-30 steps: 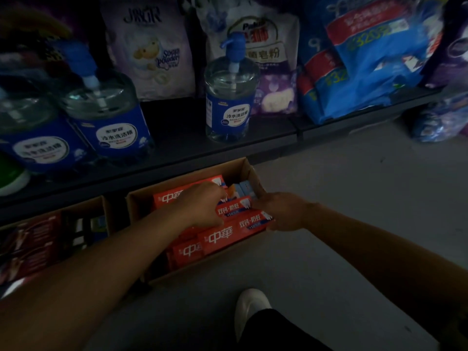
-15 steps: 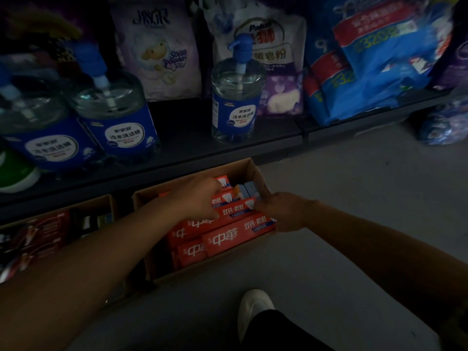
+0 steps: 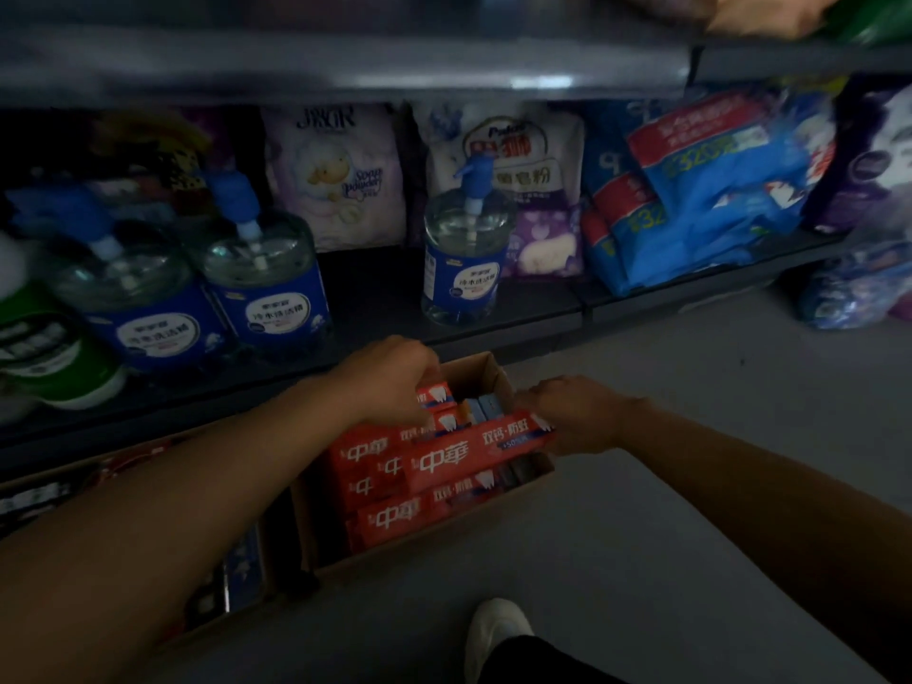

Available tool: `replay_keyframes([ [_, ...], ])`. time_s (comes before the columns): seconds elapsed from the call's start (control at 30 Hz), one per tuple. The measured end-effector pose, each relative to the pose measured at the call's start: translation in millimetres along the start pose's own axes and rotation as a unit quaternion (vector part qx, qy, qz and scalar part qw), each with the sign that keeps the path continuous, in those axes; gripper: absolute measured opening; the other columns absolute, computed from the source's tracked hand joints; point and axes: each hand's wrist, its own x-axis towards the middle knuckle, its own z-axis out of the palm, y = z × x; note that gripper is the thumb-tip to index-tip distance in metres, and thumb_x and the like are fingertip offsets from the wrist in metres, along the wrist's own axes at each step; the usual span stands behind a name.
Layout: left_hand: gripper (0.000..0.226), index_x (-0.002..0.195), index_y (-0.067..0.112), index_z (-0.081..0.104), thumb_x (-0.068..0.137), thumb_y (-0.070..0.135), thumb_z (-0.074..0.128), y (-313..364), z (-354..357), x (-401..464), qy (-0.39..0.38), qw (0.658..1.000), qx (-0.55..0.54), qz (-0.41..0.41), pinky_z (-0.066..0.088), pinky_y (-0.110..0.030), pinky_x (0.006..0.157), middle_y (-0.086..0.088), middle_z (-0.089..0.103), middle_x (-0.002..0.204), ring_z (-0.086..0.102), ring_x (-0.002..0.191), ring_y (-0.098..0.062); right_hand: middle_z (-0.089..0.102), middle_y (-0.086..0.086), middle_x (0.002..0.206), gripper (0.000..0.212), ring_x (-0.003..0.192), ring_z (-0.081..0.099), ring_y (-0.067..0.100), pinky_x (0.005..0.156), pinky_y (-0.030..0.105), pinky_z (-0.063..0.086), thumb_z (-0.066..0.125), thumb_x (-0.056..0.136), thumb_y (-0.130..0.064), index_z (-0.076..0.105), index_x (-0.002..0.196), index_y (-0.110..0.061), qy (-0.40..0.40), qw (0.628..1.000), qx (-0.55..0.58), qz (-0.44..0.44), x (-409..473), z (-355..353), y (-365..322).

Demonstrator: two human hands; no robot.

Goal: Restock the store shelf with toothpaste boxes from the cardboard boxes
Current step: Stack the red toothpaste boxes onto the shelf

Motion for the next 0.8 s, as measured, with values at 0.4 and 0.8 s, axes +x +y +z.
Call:
replay_keyframes([
  [0.4,0.06,0.125,0.012,0.06,0.074,0.037,0.079,33,-180,-91,0.139,0.989,0.047,-0.002,0.047,-0.035,0.097,-0.004,0.063,0.124,0.059,0.111,-0.018,0.06,0.003,0.122,0.053,0.108,0.059,0.023,0.087,0.033,0.047,0.065,0.081,-0.045,0.048,0.125,-0.022,0.237,0.968,-0.073,0.029,-84,-190,-18],
  [0.8,0.05,0.126,0.011,0.058,0.079,0.018,0.077,42,-312,-157,0.21,0.972,-0.104,-0.026,0.051,-0.019,0.075,0.001,0.063,0.116,0.062,0.095,-0.006,0.064,0.012,0.098,0.045,0.088,0.062,0.035,0.064,0.042,0.052,0.072,0.068,-0.025,0.059,0.107,-0.007,0.489,0.854,-0.177,0.002,-129,-330,-43],
])
